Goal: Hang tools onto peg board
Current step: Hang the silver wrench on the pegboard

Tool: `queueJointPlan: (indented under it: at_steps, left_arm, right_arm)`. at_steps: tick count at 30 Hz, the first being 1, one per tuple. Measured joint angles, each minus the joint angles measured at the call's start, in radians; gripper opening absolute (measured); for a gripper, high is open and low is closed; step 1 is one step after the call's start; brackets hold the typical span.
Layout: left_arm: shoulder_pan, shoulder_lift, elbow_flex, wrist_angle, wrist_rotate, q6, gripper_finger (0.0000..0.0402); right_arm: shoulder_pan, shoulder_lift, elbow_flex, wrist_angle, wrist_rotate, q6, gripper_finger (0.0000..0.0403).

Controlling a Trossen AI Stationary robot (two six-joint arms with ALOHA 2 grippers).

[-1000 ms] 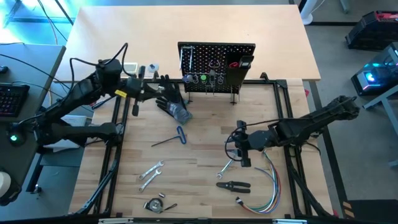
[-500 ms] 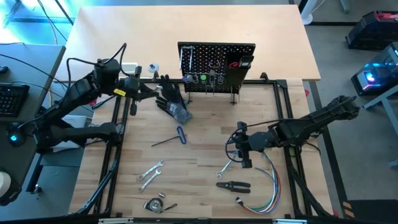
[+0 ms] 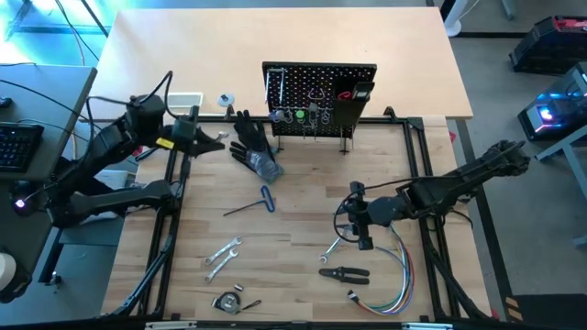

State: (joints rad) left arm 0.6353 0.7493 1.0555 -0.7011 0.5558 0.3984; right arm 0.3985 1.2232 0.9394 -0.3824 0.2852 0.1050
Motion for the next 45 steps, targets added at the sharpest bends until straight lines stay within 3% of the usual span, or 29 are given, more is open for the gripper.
queueJointPlan:
  at_steps: [4,9,12,22,31,45]
  left_arm:
    - [0.000,-0.079,-0.151,0.159,-0.006,-0.069,0.0000]
    - [-0.027,-0.101,-0.362,0.635,0.057,-0.253,0.0000]
    - [-0.044,-0.044,-0.444,0.909,0.045,-0.321,0.0000]
    - [-0.041,0.274,-0.459,1.352,0.037,-0.419,0.0000]
    - [-0.027,0.438,-0.359,1.378,0.042,-0.458,0.0000]
    - [-0.014,0.512,-0.294,1.302,0.025,-0.498,0.0000]
  right_arm:
    - [0.000,0.000,0.000,0.006,0.000,0.000,0.0149]
    - [-0.003,0.000,0.000,0.015,0.000,-0.002,0.0149]
    - [-0.011,0.000,0.000,0.035,0.000,-0.008,0.0149]
    - [-0.012,0.000,0.000,0.058,0.029,-0.016,0.0149]
    - [-0.012,0.000,0.000,0.058,0.056,-0.035,0.0149]
    - [-0.012,0.000,0.000,0.058,0.056,-0.034,0.0149]
